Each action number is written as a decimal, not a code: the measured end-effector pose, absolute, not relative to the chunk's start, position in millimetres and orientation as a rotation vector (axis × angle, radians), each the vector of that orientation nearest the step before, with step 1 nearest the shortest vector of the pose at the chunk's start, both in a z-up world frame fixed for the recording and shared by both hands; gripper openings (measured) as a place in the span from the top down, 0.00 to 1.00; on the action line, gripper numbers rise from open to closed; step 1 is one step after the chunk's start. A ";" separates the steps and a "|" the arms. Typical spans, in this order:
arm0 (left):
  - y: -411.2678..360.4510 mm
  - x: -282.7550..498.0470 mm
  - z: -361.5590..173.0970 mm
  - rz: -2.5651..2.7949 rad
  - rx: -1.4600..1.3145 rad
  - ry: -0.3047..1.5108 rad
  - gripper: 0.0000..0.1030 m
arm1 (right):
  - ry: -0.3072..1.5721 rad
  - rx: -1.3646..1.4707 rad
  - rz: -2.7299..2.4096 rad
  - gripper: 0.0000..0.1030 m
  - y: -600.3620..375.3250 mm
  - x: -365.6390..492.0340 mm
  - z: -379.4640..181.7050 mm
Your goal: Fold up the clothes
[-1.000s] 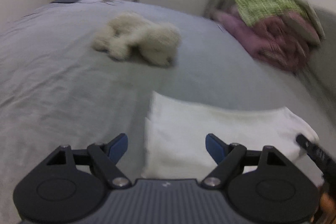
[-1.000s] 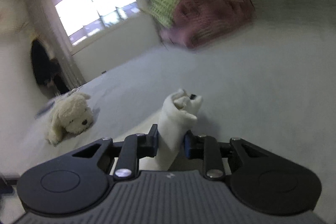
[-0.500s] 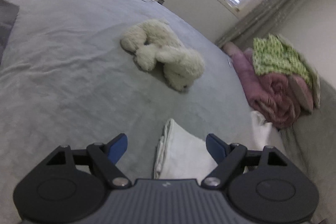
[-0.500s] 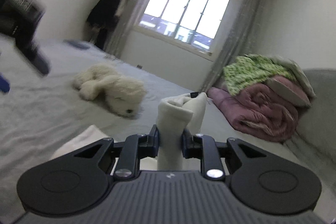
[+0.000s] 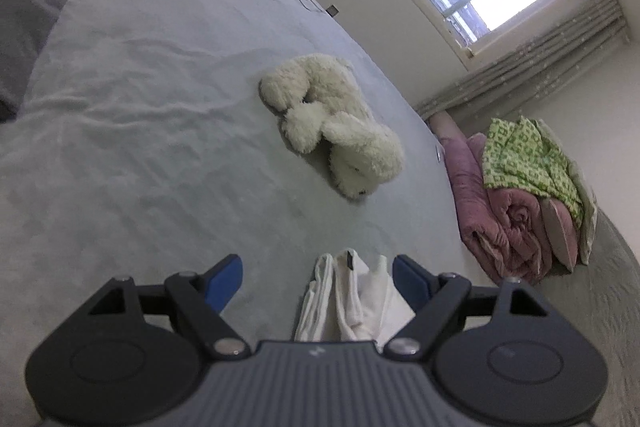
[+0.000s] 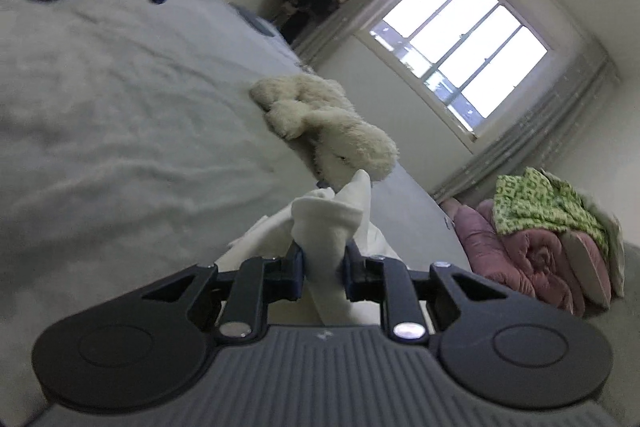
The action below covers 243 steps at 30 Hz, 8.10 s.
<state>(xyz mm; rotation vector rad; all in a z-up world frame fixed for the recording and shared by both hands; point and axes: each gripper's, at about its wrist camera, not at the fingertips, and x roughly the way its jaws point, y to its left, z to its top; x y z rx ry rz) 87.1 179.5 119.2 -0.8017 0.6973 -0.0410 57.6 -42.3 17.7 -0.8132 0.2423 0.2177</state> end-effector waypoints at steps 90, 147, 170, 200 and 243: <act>63.9 95.8 74.4 -0.113 -0.422 0.781 0.62 | 0.622 -0.139 0.570 0.67 -151.8 106.9 43.6; 43.9 103.6 51.0 -0.073 -0.283 0.837 0.81 | 0.638 0.247 0.380 0.63 -220.3 152.3 52.2; 59.0 107.1 48.5 -0.106 -0.349 0.871 0.78 | 0.686 0.204 0.372 0.58 -225.6 107.9 46.2; 71.3 102.7 63.1 -0.162 -0.528 0.926 0.75 | 0.842 0.679 0.435 0.66 -244.6 136.1 29.2; -77.3 45.2 47.6 -0.543 -0.235 0.855 0.76 | 0.837 0.475 0.382 0.56 -374.8 73.2 72.6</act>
